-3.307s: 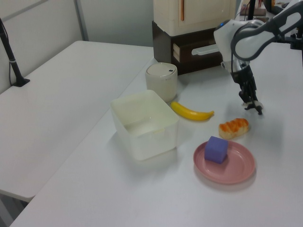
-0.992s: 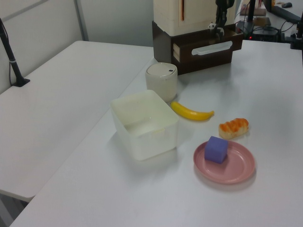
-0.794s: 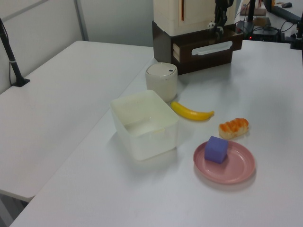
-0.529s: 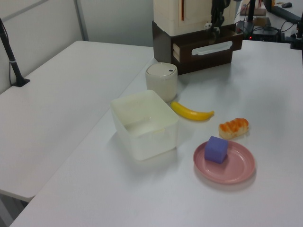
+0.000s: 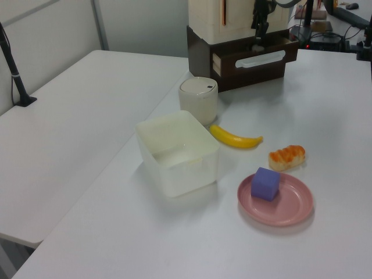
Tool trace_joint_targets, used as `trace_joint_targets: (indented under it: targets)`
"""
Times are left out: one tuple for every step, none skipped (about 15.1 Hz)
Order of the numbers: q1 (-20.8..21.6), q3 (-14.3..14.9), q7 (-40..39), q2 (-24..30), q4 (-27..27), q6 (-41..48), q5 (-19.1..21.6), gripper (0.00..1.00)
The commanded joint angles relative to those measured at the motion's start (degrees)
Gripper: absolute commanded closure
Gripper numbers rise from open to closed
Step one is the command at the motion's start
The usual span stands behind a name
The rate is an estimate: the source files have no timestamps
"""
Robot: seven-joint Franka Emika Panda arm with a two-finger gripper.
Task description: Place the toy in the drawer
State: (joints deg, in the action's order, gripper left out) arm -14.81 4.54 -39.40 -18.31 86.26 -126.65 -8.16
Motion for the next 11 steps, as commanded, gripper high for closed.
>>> trace_joint_targets:
  targets:
    - [3.0, -0.2, 10.3, 2.4, 2.0, 0.2, 0.2, 0.16]
    - [3.9, -0.2, 13.1, 2.5, 2.1, 0.4, 0.2, 0.16]
    - [4.9, -0.2, 15.6, 2.8, 2.2, 0.7, 0.2, 0.15]
    - [6.0, -0.3, 18.3, 3.3, 2.9, 1.8, 0.2, 0.14]
    - [7.2, -0.3, 20.5, 3.7, 3.1, 3.8, 0.2, 0.11]
    - [8.5, -0.3, 22.5, 4.1, 3.1, 6.4, 0.2, 0.07]
    - [9.6, -0.3, 24.7, 4.8, 3.1, 9.4, 0.3, 0.03]
    - [10.9, -0.3, 26.9, 5.2, 3.2, 11.9, 0.3, 0.0]
    - [11.9, -0.3, 28.7, 5.9, 3.2, 14.2, 0.3, 0.0]
    - [13.0, -0.3, 30.0, 6.4, 3.2, 16.0, 0.4, 0.0]
    - [14.0, -0.3, 31.1, 7.0, 3.2, 17.9, 0.5, 0.0]
